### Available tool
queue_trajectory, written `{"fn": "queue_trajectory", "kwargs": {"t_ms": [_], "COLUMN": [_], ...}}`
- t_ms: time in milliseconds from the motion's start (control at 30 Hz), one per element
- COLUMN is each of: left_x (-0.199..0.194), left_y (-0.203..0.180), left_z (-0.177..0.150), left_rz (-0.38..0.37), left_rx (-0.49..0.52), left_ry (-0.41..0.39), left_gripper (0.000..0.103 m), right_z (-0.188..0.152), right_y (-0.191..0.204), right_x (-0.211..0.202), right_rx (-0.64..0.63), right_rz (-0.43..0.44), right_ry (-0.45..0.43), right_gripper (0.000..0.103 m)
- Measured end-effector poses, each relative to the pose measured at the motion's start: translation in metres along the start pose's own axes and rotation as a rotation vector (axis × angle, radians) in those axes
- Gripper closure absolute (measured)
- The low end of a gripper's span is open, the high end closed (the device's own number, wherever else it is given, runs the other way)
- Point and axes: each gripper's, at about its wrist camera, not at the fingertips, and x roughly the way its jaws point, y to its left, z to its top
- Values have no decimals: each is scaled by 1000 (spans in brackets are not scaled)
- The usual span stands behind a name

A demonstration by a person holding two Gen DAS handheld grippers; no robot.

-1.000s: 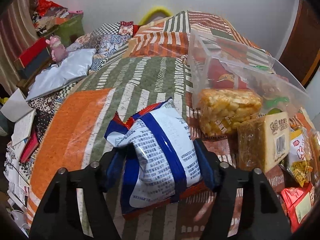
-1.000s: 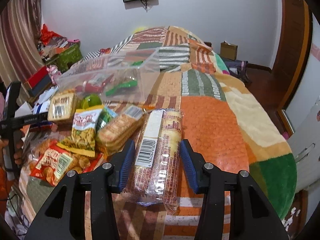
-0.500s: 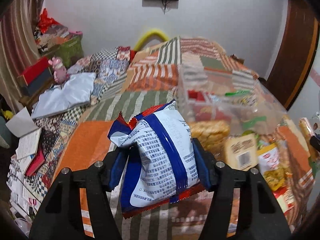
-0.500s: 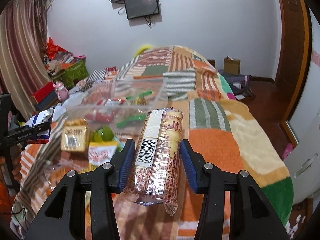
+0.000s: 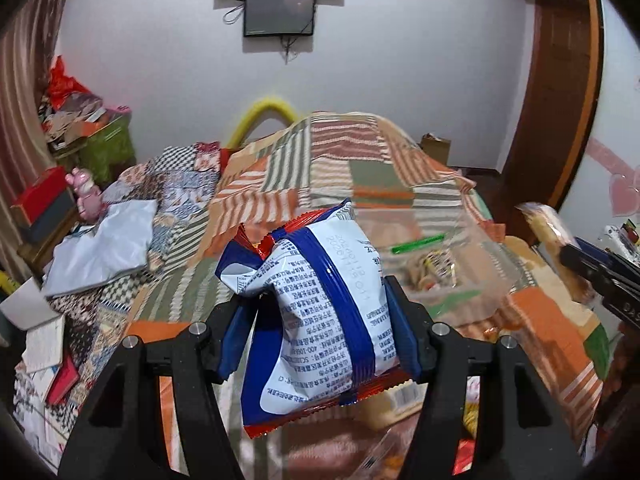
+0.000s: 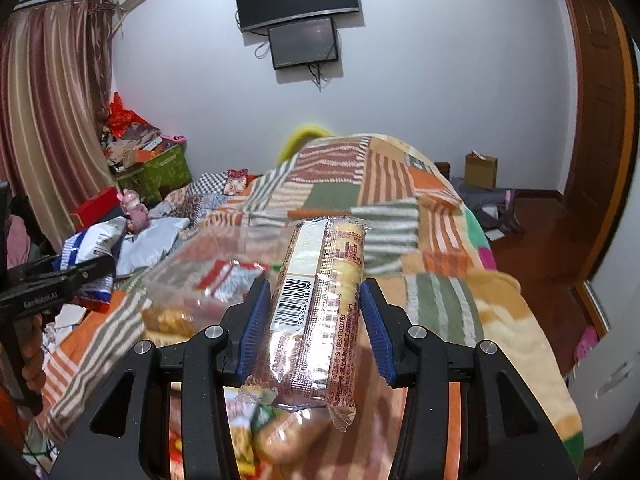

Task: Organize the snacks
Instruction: 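Carry blue-and-white bag into box with left tool while right tool drops biscuit roll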

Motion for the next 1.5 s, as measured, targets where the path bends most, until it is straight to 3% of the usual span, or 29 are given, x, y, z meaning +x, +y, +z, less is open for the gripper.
{"fn": "queue_trajectory", "kwargs": {"t_ms": [400,833,1100,1267,1500], "left_x": [61,130,141,137,102], "left_y": [-19,-24,-26,-27,-29], "left_z": [25,28,24,22,28], "left_rz": [-37,-55,-50,-48,-63], "left_rx": [34,45,60,64,60], "left_ry": [39,160,190,200,146], "left_gripper": [42,42,41,41,40], "right_z": [22,17,10,16,26], "right_y": [26,37,33,31,26], "right_x": [77,142,149,141,108], "right_rx": [-80,-138,-127,-124,-115], "right_rz": [74,101,103,105,94], "right_ry": [102,276,341,330,264], "right_gripper": [59,59,59,59,56]}}
